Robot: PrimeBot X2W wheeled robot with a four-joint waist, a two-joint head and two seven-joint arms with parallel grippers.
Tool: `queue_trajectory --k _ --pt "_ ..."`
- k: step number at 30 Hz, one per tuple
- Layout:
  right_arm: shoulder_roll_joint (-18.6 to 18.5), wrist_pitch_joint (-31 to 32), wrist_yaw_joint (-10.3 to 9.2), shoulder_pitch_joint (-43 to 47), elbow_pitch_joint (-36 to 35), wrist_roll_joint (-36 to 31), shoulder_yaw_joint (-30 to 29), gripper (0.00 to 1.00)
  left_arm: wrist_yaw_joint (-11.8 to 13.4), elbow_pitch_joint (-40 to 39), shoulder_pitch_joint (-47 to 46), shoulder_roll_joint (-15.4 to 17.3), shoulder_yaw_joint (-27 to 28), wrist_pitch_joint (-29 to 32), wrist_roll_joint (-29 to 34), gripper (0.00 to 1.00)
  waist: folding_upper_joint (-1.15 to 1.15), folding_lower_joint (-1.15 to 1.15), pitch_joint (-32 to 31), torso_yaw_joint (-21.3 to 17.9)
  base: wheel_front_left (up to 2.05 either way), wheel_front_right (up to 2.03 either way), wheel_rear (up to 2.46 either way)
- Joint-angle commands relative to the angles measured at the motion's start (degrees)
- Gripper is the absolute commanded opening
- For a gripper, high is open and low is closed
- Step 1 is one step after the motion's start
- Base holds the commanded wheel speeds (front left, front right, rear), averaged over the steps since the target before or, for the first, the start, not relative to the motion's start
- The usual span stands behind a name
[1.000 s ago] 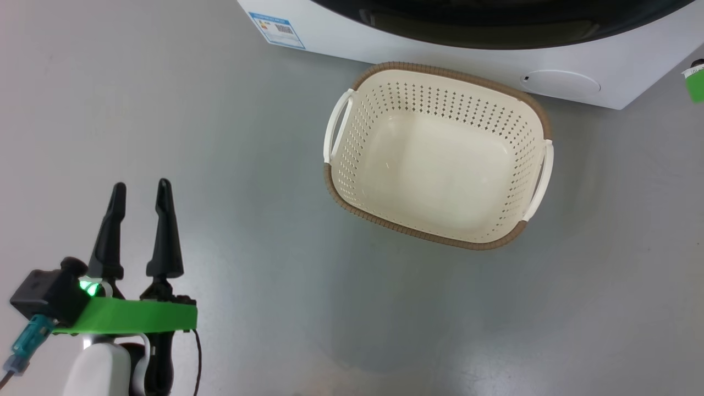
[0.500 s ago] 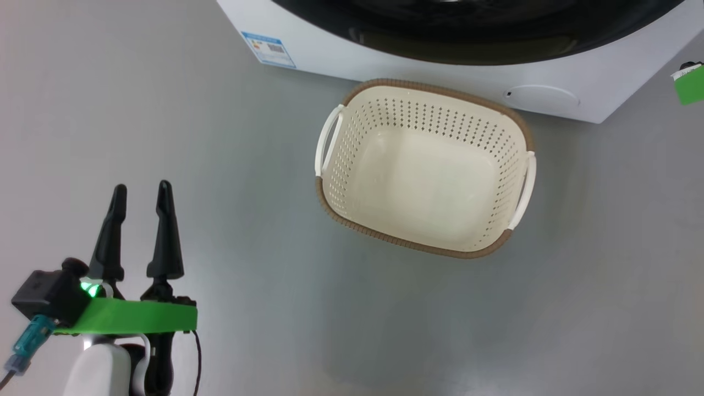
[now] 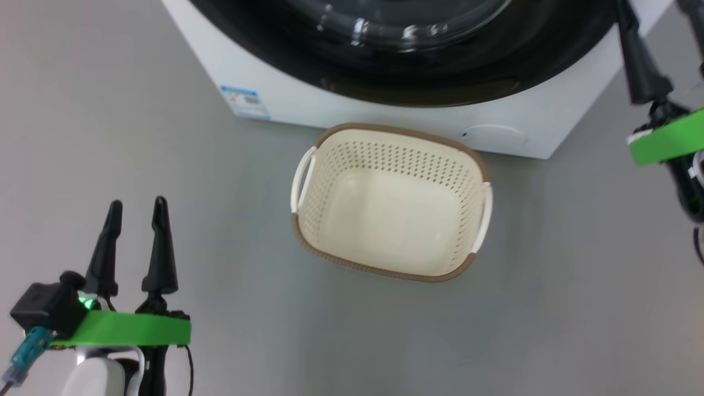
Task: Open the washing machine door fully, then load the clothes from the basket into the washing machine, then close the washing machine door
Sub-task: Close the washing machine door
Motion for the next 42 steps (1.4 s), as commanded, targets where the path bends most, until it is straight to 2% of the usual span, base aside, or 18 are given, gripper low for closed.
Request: queue_trajectory --k 1,12,20,32,42 --pt "0.0 -0.26 -0.23 2.34 -1.64 -0.67 0.02 1.0 0.04 -0.92 0.54 2.09 2.06 -0.38 0.31 1.0 0.0 0.0 -2.73 -2.73 0.0 0.0 0.0" --pt "3.41 -0.26 -0.23 11.37 -5.16 -0.04 -0.73 1.0 0.16 -0.64 3.23 3.24 2.95 -0.38 0.7 1.0 0.0 0.0 -7.89 -9.76 0.0 0.0 0.0" --pt "6.81 -0.26 -0.23 19.01 -6.62 1.35 -1.85 1.0 0.55 -0.91 5.38 2.43 3.88 -0.37 -0.22 1.0 0.0 0.0 -11.05 -14.33 0.0 0.0 0.0" --pt "6.58 -0.26 -0.23 26.51 -6.34 2.7 -2.3 1.0 1.51 -0.4 7.45 2.45 3.8 -0.32 -0.51 1.0 0.0 0.0 -14.35 -16.8 0.0 0.0 0.0" --pt "8.83 -0.26 -0.23 31.72 -4.83 1.82 -4.55 1.0 1.68 -1.43 9.05 2.61 3.06 -0.08 -1.01 1.0 0.0 0.0 -16.71 -16.79 0.0 0.0 0.0"
